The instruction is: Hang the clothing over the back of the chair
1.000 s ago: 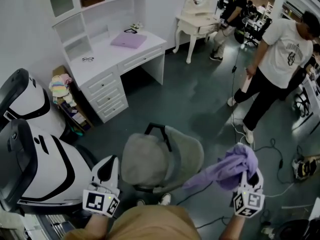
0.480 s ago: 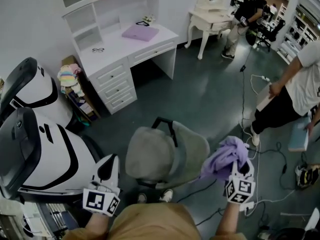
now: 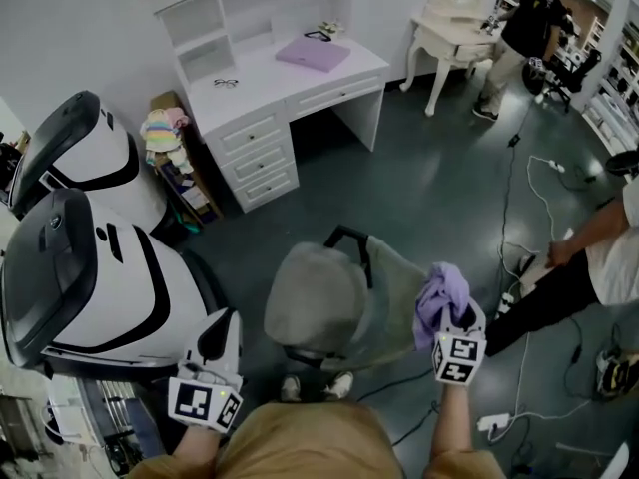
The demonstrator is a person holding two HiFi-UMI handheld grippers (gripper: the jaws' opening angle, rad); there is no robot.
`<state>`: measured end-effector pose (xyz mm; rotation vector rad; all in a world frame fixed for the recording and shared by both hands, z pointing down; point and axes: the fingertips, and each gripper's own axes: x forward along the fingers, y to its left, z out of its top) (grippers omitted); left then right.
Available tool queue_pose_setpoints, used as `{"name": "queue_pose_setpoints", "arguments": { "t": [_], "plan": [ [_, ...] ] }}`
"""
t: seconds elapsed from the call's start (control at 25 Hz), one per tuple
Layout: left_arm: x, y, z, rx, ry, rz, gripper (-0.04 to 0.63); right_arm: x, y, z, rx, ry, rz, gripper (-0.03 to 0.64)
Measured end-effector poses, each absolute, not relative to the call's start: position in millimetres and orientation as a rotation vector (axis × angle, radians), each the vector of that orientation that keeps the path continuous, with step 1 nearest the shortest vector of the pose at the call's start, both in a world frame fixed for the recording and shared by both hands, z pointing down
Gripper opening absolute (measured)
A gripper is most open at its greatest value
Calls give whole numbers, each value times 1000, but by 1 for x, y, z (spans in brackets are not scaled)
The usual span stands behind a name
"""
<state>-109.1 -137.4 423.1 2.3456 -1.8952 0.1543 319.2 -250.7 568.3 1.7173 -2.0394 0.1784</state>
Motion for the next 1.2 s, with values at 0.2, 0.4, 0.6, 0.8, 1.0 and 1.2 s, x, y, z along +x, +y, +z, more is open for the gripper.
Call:
{"name": "queue_pose_setpoints", "arguments": {
  "t": [0.2,0.4,0.6,0.8,1.0,1.2],
  "plan": [
    [-123,-125,430,2301,-1938,170,3,282,-261,615,1552,-2017,198,112],
    [-135,-114,432,2261,-1968,179,3,250,-272,651,1430,-2019,198,115],
    [-135,-110,436,2254,-1960,181,3,238,-277,685,1364,-1967,241,117],
    [-141,-104,439,2252,-1959,182,3,222,-277,706,1292,-1953,260,121],
    [-151,-102,438,2248,-1959,177,3,212,-281,724,1246,-1935,279,123],
    [-161,-95,439,2239,-1957,166,3,206,-283,747,1197,-1898,345,170]
  ]
}}
